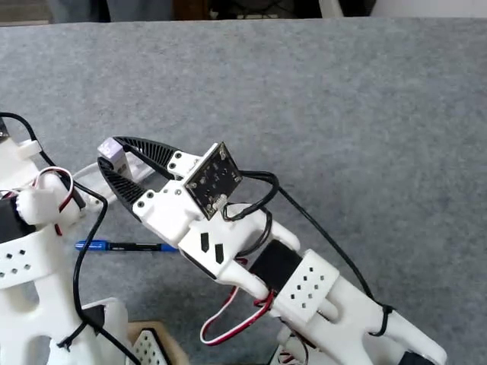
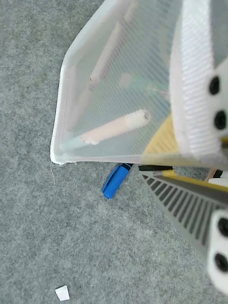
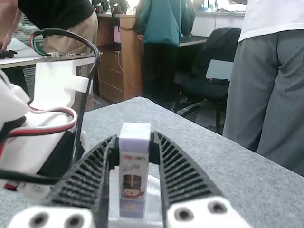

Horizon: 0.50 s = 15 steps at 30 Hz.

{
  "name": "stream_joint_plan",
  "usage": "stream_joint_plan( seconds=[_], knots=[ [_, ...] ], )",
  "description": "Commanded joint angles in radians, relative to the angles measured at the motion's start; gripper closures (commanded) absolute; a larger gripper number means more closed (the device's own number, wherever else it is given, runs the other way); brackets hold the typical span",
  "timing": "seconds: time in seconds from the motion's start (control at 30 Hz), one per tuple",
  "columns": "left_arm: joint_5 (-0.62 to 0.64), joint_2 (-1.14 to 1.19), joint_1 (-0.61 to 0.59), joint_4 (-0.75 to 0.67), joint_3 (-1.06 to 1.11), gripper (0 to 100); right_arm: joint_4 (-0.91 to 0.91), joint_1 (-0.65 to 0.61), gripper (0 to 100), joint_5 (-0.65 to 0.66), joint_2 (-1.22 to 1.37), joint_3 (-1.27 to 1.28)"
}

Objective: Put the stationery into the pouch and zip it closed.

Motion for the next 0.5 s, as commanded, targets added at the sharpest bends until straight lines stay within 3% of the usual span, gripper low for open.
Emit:
stream_joint_plan(
  seconds=[0.0,0.27,0.47],
  knots=[
    [0.011,0.005,-0.035,0.014,0.041,97,-0.034,-0.011,98.6,0.012,-0.002,-0.004],
    [0.011,0.005,-0.030,0.014,0.041,97,-0.031,-0.009,83.8,0.012,-0.002,-0.005],
    [0.011,0.005,-0.030,0.014,0.041,97,-0.031,-0.009,83.5,0.012,-0.002,-0.004]
  ],
)
